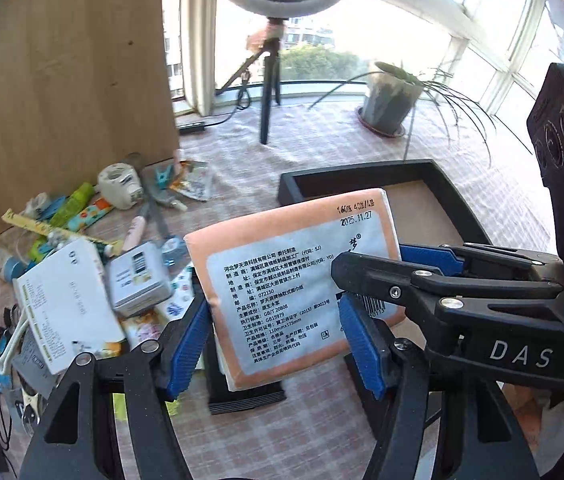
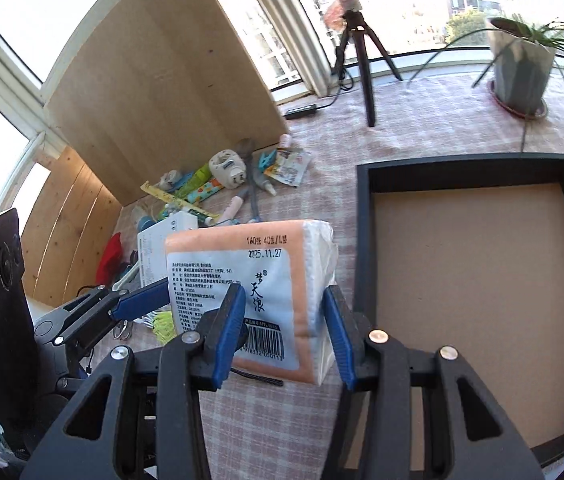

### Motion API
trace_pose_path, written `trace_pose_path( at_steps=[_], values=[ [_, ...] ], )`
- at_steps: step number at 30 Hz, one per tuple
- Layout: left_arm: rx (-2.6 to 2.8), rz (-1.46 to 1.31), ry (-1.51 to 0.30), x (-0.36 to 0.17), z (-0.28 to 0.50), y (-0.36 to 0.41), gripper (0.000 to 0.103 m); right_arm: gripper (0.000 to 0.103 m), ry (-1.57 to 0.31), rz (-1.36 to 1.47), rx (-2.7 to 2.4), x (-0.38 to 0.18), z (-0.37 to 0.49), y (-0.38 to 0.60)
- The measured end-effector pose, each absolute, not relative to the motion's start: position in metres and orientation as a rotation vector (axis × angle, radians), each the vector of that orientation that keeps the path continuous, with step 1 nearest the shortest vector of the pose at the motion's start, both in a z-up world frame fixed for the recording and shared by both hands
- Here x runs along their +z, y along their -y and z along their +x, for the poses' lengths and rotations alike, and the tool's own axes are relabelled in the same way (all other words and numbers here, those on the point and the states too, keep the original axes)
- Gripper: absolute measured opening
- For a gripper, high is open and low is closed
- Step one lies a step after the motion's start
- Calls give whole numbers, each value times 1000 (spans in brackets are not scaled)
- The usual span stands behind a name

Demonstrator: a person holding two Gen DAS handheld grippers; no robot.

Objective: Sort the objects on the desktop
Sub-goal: 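Carry the tissue pack over the black tray and open the right gripper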

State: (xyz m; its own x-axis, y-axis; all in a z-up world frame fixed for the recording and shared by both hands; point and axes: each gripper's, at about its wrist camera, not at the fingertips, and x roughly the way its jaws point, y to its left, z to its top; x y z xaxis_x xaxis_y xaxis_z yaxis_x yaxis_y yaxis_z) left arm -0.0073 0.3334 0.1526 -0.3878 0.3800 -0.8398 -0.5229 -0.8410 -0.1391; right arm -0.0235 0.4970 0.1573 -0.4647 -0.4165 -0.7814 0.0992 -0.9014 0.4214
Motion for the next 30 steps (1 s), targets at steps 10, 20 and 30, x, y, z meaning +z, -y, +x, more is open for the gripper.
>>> trace_pose_path(
  at_steps=[10, 20, 30],
  values=[
    [1953, -1238, -345, 150, 33, -461, 63, 41, 650, 1525, -2585, 158, 19, -620],
    [1887, -1246, -368, 151, 46, -485, 62, 41, 626, 1566, -2630, 163, 33, -637],
    [1943, -1237, -361, 155, 31, -465, 59, 41, 617, 1554, -2639, 169, 30, -627]
  ],
)
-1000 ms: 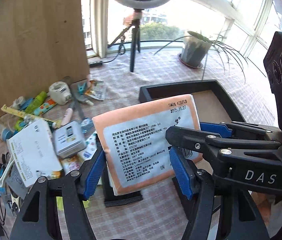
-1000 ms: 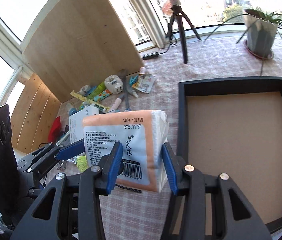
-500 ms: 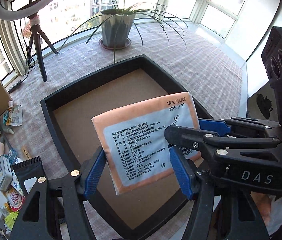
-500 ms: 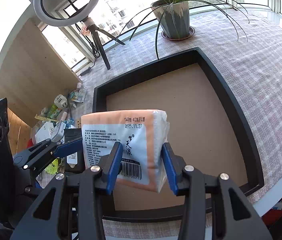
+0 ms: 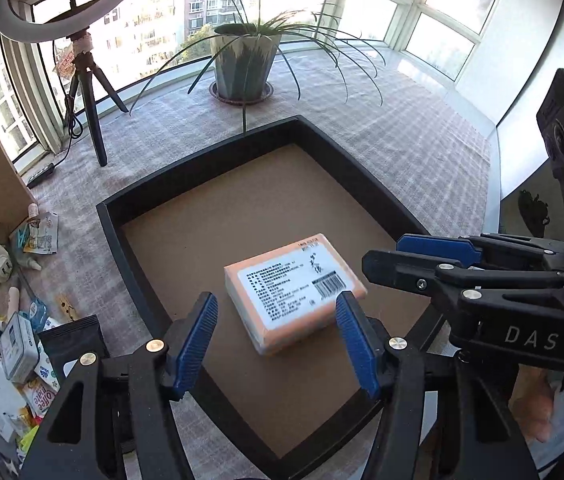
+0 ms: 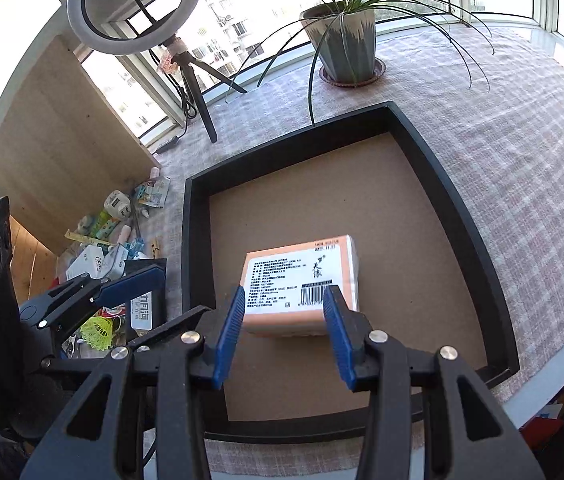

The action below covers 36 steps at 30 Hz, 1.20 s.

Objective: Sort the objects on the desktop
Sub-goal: 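Carry the tissue pack over the black tray and open the right gripper, then grasp the black wet-wipe pack with the right gripper and lift it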

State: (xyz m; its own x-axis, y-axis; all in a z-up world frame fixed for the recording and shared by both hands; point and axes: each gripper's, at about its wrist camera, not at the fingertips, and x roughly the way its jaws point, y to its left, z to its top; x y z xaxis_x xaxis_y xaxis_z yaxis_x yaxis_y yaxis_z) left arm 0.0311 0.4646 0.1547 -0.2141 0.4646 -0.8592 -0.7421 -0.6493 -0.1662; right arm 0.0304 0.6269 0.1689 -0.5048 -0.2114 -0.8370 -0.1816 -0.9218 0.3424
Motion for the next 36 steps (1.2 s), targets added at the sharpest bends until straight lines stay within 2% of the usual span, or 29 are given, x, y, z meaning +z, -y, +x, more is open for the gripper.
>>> trace_pose_path(
  at_steps=[12, 22, 26, 34, 36],
  values=[
    [2103, -1434, -230, 110, -15, -362, 56, 41, 535, 1511, -2401, 148, -15, -523],
    [2216, -1570, -78, 72, -29, -279, 54, 41, 405, 1670, -2199, 85, -58, -429],
    [2216, -1606, -50, 58, -31, -269, 49, 41, 422, 1745, -2159, 61, -69, -419],
    [2187, -1606, -105, 52, -28, -277, 48, 42, 455, 1799, -2132, 37, -77, -412],
    [2161, -1618, -89, 48, -28, -278, 45, 42, 464, 1812, -2122, 34, -79, -411]
  ],
)
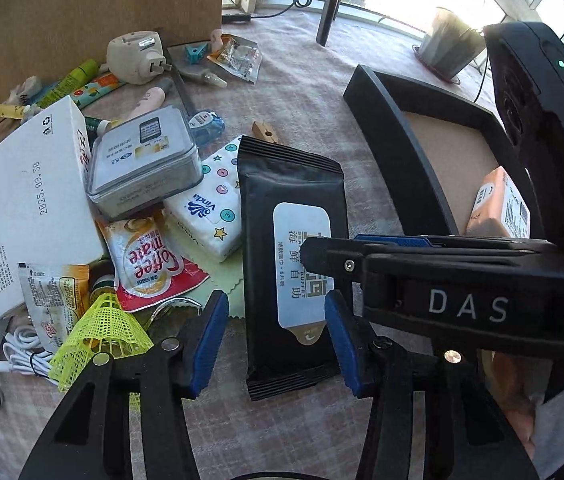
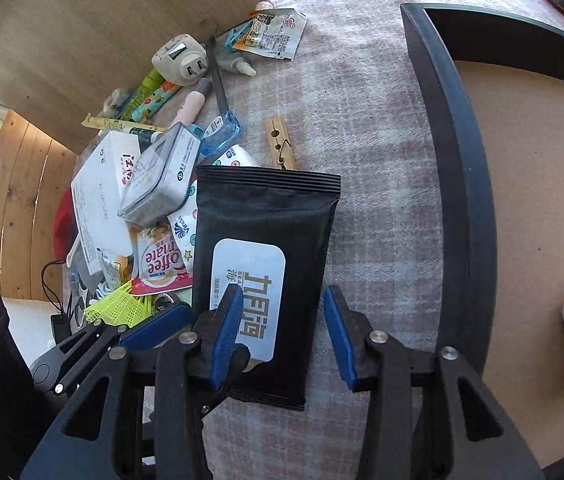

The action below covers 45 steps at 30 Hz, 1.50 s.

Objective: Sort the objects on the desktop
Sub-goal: 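Grasp the black wet-wipe pack with the right gripper and lift it, then lower the black wet-wipe pack into the tray and open the right gripper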

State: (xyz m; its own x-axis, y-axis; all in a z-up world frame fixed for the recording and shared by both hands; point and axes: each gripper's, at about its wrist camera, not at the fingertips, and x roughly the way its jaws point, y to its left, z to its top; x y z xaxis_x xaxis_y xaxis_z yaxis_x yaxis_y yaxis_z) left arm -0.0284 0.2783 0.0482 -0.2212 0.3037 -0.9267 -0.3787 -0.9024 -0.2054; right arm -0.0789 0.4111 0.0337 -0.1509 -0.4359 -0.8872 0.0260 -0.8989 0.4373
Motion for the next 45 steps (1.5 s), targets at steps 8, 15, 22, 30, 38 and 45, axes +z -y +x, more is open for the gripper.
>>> trace_pose_path(
  at_steps=[8, 15, 22, 30, 38, 45],
  values=[
    [2122, -1650, -50, 36, -32, -279, 40, 48, 618, 1824, -2039, 23, -86, -416],
    [2113, -1660, -23, 40, -29, -276, 39, 48, 557, 1801, -2069, 35, -77, -408],
    [2111, -1633, 13, 58, -28, -278, 37, 48, 565, 1757, -2098, 55, -74, -414],
    [2095, -1565, -18, 82, -35, -308, 37, 48, 574, 1697, -2188, 86, -75, -444],
    [2040, -1491, -46, 104, -48, -369, 39, 48, 615, 1677, -2326, 114, -82, -503],
    [1986, -1461, -46, 111, -61, -416, 39, 48, 674, 1675, -2400, 125, -89, -549]
  ],
)
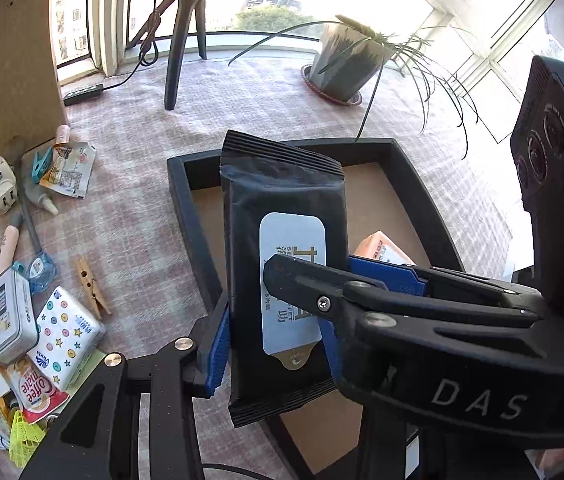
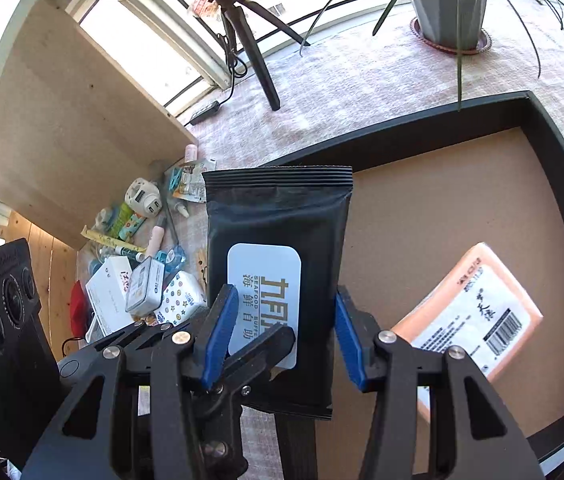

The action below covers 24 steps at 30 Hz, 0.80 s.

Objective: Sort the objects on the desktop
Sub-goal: 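Lower the black wet-wipe pack into the tray and open the right gripper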

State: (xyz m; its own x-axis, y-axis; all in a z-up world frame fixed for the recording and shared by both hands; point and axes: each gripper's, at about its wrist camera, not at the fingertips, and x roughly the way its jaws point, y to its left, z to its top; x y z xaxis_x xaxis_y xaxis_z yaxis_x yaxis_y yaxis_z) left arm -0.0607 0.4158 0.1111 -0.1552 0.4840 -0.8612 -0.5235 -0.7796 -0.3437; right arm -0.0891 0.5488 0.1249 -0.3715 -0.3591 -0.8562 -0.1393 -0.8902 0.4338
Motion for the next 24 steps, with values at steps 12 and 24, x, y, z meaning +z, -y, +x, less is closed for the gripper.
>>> trace_pose_path(
  at_steps=[12, 24],
  values=[
    [2045, -1438, -98, 119, -67, -417, 40, 48, 679, 1661, -2421, 128, -90, -567],
    [2146, -1476, -84, 120, -66, -352, 40, 48, 530, 1626, -2370, 132, -89, -516]
  ],
)
